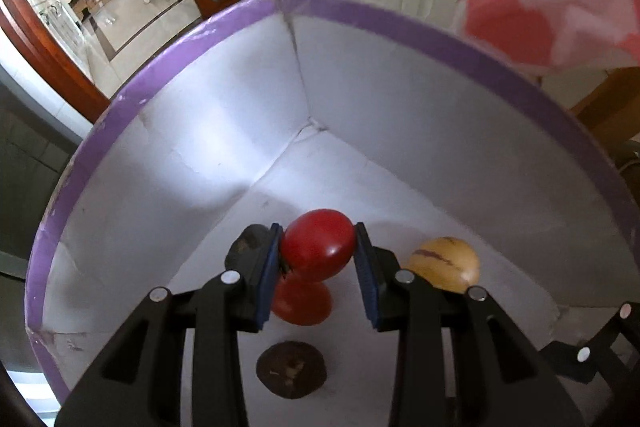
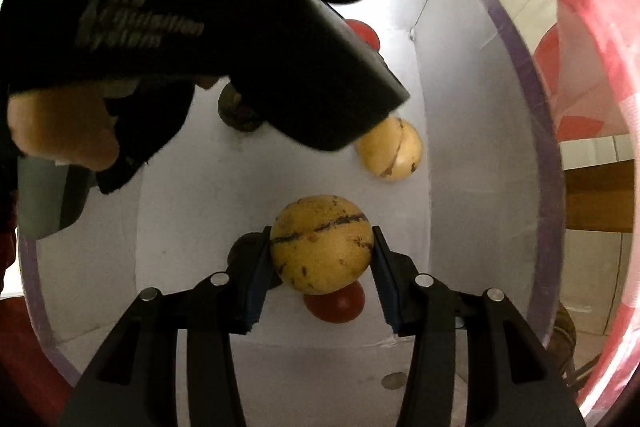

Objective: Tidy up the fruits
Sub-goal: 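Open both tools to drop the pepino and tomato into the box, then move both open tools back over the fruits on the table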

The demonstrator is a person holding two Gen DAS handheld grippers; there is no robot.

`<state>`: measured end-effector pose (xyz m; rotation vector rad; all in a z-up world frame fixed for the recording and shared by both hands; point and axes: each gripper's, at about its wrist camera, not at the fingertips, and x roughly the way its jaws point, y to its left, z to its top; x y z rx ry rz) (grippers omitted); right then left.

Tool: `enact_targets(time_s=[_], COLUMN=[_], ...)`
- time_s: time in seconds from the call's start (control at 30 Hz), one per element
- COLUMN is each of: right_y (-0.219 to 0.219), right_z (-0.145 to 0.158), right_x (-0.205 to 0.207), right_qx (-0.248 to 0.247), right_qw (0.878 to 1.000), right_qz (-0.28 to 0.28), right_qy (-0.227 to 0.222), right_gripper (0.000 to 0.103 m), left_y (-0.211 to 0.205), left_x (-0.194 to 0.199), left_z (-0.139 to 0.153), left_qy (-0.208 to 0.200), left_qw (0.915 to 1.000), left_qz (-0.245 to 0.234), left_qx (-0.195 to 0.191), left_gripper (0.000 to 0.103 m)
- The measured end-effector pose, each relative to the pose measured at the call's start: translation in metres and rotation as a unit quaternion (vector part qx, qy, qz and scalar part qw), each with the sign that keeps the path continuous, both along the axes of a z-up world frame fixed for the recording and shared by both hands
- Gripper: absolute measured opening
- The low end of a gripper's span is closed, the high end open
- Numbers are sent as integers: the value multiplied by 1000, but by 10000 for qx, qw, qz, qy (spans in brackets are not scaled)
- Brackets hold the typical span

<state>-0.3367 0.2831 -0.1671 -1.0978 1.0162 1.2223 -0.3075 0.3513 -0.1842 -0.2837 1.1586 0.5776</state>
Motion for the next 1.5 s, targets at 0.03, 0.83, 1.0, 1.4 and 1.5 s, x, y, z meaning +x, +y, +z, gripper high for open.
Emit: enact_targets(time_s=[0.03,0.83,1.0,1.4,1.5], right_y=[1,-61,-116,-309,-343], right_z=[-1,158,226,269,251], right_x=[0,9,42,186,223], right_qx=[-18,2446,3617,4290,4122], right_qw=[10000,9688,9300,8331,8132], right_qz=[-12,57,-637,-3167,-3775], right_qy=[-5,392,129,-1472,-1619], right_gripper=[47,79,87,87,87], left_y=[2,10,-19,-210,-250], left_x=[-1,-23,1,174,224], left_z=[-1,116,195,264,258], left_qy=[21,-1225,-2315,-3005,-2936], left_qw=[10000,9835,9619,9368,9343], left_qz=[39,1050,960,-1682,-1986], left_qx=[-56,812,1096,613,375], left_gripper=[36,94,101,101,101])
